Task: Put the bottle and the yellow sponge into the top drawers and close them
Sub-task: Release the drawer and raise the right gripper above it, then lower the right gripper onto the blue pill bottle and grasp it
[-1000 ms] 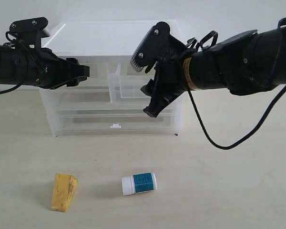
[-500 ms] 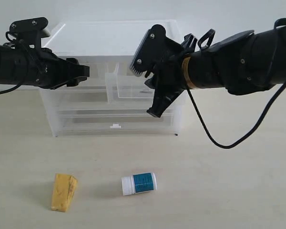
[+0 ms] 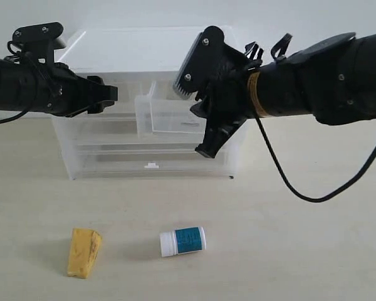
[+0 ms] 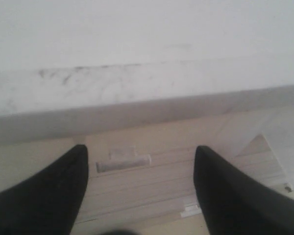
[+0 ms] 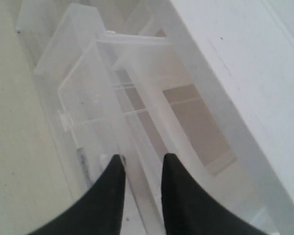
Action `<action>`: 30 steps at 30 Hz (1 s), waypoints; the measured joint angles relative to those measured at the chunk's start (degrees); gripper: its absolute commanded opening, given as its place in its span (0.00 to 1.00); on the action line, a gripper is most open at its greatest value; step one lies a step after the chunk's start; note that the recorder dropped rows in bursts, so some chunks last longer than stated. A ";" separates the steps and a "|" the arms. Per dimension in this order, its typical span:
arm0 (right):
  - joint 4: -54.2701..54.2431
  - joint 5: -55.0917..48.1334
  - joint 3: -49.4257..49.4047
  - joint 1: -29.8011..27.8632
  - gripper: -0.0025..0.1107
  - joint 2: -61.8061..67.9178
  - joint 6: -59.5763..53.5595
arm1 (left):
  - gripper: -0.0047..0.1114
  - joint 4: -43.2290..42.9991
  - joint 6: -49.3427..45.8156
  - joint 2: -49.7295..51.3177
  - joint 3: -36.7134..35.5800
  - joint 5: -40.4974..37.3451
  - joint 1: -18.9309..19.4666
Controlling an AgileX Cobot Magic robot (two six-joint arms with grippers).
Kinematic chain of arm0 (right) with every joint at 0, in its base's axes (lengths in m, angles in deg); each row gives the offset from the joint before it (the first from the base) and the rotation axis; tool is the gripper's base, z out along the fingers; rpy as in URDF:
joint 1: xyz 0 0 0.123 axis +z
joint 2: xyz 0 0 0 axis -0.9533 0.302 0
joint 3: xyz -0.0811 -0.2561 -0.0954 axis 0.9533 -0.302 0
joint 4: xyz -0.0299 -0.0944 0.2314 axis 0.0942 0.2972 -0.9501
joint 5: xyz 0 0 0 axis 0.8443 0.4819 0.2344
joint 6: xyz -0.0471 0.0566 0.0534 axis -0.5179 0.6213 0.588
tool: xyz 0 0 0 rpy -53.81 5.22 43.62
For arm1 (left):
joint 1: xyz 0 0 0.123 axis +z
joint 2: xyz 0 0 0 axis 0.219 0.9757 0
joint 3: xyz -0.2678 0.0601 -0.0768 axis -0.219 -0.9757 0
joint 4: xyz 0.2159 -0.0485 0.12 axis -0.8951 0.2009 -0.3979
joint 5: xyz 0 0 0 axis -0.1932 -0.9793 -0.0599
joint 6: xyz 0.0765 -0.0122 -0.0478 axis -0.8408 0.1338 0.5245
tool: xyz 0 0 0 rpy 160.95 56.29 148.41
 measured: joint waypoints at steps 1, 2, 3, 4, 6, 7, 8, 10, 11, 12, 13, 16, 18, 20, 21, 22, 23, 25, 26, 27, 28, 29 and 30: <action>0.00 0.13 -0.37 0.00 0.02 -0.33 0.00 | 0.55 0.00 0.00 0.00 0.00 0.00 0.00; 0.09 0.24 -0.90 0.00 0.02 -0.68 0.00 | 0.55 0.00 0.00 0.00 0.00 0.00 0.00; 0.22 0.24 -1.84 0.09 0.02 -1.21 -0.11 | 0.55 0.00 0.00 0.00 0.00 0.00 0.00; 0.22 0.35 -2.25 0.23 0.02 -1.41 -0.26 | 0.55 0.00 0.00 0.00 0.00 0.00 0.00; 0.22 -0.05 -2.82 0.34 0.04 -1.67 -0.37 | 0.55 0.00 0.00 0.00 0.00 0.00 0.00; 0.22 -0.45 -2.82 0.42 0.08 -1.67 -0.13 | 0.55 0.00 0.00 0.00 0.00 0.00 0.00; 0.22 -0.45 -2.82 0.42 0.22 -1.67 0.01 | 0.55 0.00 0.00 0.00 0.00 0.00 0.00; 0.06 -2.54 -2.82 0.55 0.44 -1.75 0.87 | 0.55 0.00 -0.11 0.00 0.00 0.00 0.00; -0.11 -3.68 -2.82 0.55 0.53 -1.89 1.16 | 0.55 0.00 -0.11 0.00 0.00 0.00 0.00; -0.71 -6.15 -2.82 0.42 0.52 -2.44 2.07 | 0.55 0.00 -0.11 0.00 0.00 0.00 0.00; -0.89 -6.97 -2.82 0.42 0.50 -2.68 2.49 | 0.55 0.00 -0.11 0.00 0.00 0.00 0.00; -1.01 -7.04 -3.05 0.42 0.49 -3.83 4.69 | 0.55 0.00 -0.11 0.00 0.00 0.00 0.00; -1.11 -5.40 -3.45 0.42 0.48 -6.35 7.50 | 0.55 0.00 -0.11 0.00 0.00 0.00 0.00; -1.43 -1.65 -3.20 0.42 0.48 -10.75 11.23 | 0.55 0.00 -0.22 0.00 0.00 0.00 0.00; -1.43 0.38 -3.10 0.42 0.48 -11.98 12.65 | 0.55 0.00 -0.22 0.00 0.00 0.00 0.00; -1.43 4.68 -3.10 0.42 0.48 -13.67 16.14 | 0.55 0.00 -0.22 0.00 0.00 0.00 0.00; -1.43 6.78 -3.10 0.42 0.48 -14.19 18.11 | 0.55 0.00 -0.22 0.00 0.00 0.00 0.00; -1.43 13.74 -5.31 0.42 0.48 -15.19 21.15 | 0.55 0.00 -0.22 0.00 0.00 0.00 0.00; -1.43 15.28 -6.43 0.42 0.48 -15.30 21.28 | 0.55 0.00 -0.22 0.00 0.00 0.00 0.00; -1.43 17.44 -8.59 0.42 0.48 -15.30 21.07 | 0.55 0.00 -0.22 0.00 0.00 0.00 0.00; -1.43 18.39 -9.76 0.42 0.48 -15.30 21.07 | 0.55 0.00 -0.22 0.00 0.00 0.00 0.00; -1.33 20.01 -11.62 0.42 0.48 -15.30 20.81 | 0.55 0.00 -0.22 0.00 0.00 0.00 0.00; -1.33 20.93 -12.50 0.42 0.48 -15.30 20.82 | 0.55 0.00 -0.22 0.00 0.00 0.00 0.00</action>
